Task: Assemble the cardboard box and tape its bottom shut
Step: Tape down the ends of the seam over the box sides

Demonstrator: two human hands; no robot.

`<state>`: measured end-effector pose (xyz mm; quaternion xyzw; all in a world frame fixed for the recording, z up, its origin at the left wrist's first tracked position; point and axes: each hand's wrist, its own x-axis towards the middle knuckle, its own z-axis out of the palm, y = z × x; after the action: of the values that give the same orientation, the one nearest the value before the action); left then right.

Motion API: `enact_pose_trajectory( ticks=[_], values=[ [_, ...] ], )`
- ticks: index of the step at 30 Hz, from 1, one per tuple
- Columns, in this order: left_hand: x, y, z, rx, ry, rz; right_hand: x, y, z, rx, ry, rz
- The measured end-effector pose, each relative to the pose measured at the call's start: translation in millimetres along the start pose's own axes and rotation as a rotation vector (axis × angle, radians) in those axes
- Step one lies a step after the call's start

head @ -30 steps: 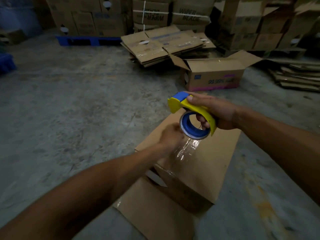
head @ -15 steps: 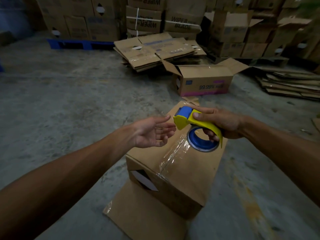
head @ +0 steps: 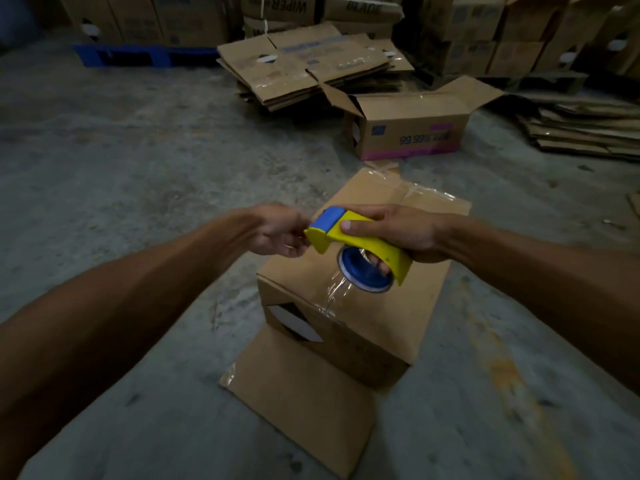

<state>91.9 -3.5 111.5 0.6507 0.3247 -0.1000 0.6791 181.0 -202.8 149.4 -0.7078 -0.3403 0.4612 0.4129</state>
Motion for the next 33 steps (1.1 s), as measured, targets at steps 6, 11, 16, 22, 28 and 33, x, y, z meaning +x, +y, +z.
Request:
enact_pose_trajectory(
  ticks=[6,11,16,22,28,33],
  values=[
    [-4.7,-48.0,-89.0,0.116,0.16,-0.088,-20.6,28.6,18.2,-0.053,-0.055,0.159],
    [7.1,-83.8,-77.8,0.215,0.209,-0.053,-20.7,28.8,36.1,-0.073,-0.019,0.221],
    [13.0,-86.2,-75.9,0.227,0.257,-0.026,-11.8,31.8,43.8,-0.076,0.006,0.245],
    [18.5,-88.3,-76.7,0.244,0.242,-0.063,-9.4,32.7,44.0,-0.084,0.016,0.261],
    [17.9,-92.1,-69.4,0.211,0.14,-0.271,-4.4,34.0,47.5,-0.1,0.02,0.278],
    [18.3,-117.5,-84.5,0.484,0.403,-0.27,-4.5,31.0,47.5,-0.155,0.012,0.29]
  ],
)
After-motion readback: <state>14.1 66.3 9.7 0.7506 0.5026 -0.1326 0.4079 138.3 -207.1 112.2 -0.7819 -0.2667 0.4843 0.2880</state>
